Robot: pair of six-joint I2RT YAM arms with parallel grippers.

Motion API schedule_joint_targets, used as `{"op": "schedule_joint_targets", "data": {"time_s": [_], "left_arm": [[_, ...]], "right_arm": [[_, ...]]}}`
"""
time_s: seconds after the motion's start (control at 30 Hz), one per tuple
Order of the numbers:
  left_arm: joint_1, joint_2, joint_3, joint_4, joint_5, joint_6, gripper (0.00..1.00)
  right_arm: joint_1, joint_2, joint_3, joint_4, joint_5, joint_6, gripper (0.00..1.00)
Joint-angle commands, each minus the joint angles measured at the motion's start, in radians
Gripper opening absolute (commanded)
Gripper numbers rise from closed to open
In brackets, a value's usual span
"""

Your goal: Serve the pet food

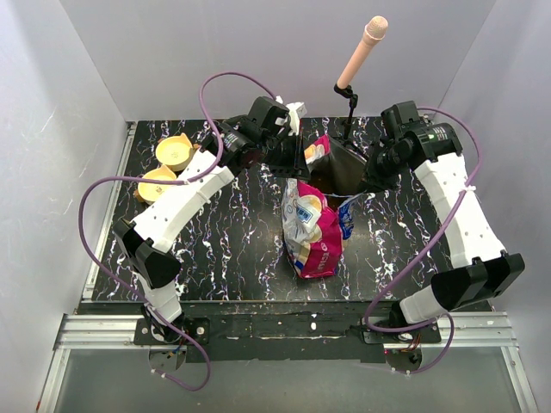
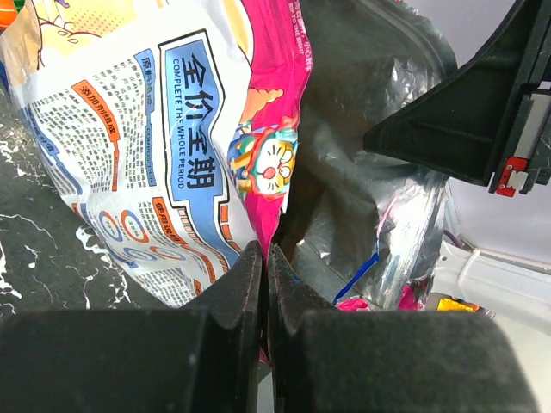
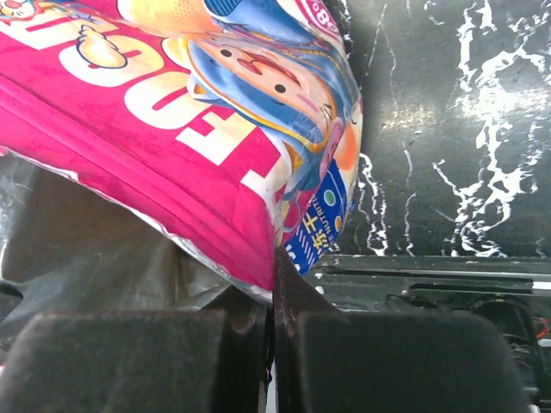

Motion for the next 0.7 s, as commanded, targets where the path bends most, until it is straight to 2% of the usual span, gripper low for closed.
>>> {"op": "schedule_joint_targets", "data": {"time_s": [0.0, 0.1, 0.17, 0.3, 0.4, 0.5, 0.57, 0.67], "left_arm": [[-0.006, -0.083, 0.051, 0.139, 0.098, -0.01, 0.0], [-0.004, -0.079, 0.042, 0.154, 0.108, -0.012, 0.0], [-0.004, -0.071, 0.048, 0.159, 0.125, -0.013, 0.11], [-0.006, -0.048, 0.048, 0.17, 0.176, -0.024, 0.51], [-0.004, -0.046, 0.051, 0.156, 0.168, -0.035, 0.67], [0.002, -0.084, 0.031, 0.124, 0.104, -0.027, 0.73], [0.019, -0.135, -0.016, 0.119, 0.069, -0.023, 0.75], [0.069, -0.242, -0.128, 0.124, 0.021, -0.041, 0.76]], "right_arm": [[-0.009, -0.005, 0.109, -0.061, 0.119, -0.098, 0.01], [-0.01, 0.021, 0.204, -0.118, 0.225, -0.162, 0.01], [-0.012, 0.042, 0.279, -0.17, 0.294, -0.212, 0.01], [-0.048, 0.069, 0.41, -0.247, 0.391, -0.288, 0.01], [-0.11, 0.029, 0.419, -0.247, 0.459, -0.297, 0.01], [-0.116, 0.029, 0.468, -0.269, 0.497, -0.288, 0.01], [-0.096, 0.024, 0.47, -0.238, 0.389, -0.294, 0.01], [0.063, 0.003, 0.404, -0.159, 0.313, -0.297, 0.01]]}}
